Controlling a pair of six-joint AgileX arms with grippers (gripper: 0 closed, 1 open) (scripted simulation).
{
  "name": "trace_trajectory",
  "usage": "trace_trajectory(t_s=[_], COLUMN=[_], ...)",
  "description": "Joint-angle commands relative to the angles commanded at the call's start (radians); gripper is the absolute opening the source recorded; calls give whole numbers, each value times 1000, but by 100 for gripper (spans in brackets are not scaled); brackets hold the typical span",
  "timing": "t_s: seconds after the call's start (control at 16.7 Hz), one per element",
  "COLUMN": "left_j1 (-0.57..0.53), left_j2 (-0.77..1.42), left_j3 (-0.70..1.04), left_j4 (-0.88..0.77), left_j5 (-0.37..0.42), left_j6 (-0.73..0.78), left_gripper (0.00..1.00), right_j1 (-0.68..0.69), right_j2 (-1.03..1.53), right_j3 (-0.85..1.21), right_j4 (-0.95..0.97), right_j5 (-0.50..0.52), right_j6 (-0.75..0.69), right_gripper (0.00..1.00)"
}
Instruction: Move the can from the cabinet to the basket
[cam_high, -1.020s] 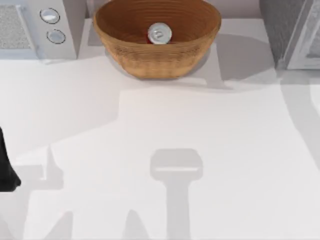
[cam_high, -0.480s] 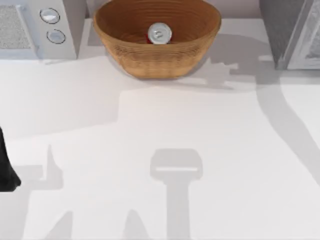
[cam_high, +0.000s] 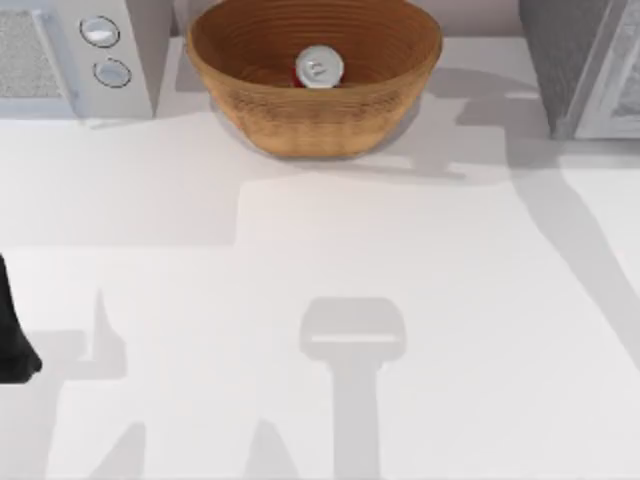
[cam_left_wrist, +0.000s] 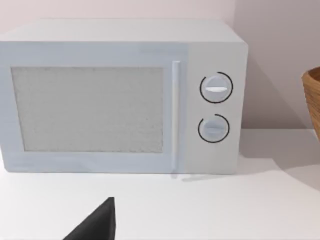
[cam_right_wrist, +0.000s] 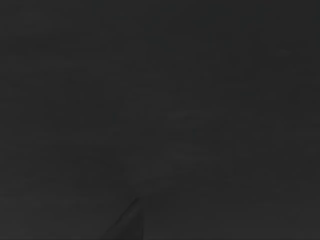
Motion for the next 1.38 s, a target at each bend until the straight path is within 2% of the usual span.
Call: trace_trajectory(t_s=[0.36, 0.66, 0.9, 1.38], left_j1=[0, 0, 0, 0], left_j2=[0, 0, 0, 0], left_j3=[0, 0, 0, 0], left_j4=[0, 0, 0, 0], left_j5=[0, 0, 0, 0], left_j6=[0, 0, 0, 0], left_gripper=[100, 100, 100, 100], right_j1=[0, -41, -103, -253], right_j2=[-19, -193, -445, -1058], right_j3=[-16, -224, -571, -1440], right_j4=[7, 61, 130, 299], right_j5=[-7, -56, -124, -295], right_j6=[-1, -4, -9, -10], right_gripper=[100, 100, 100, 100])
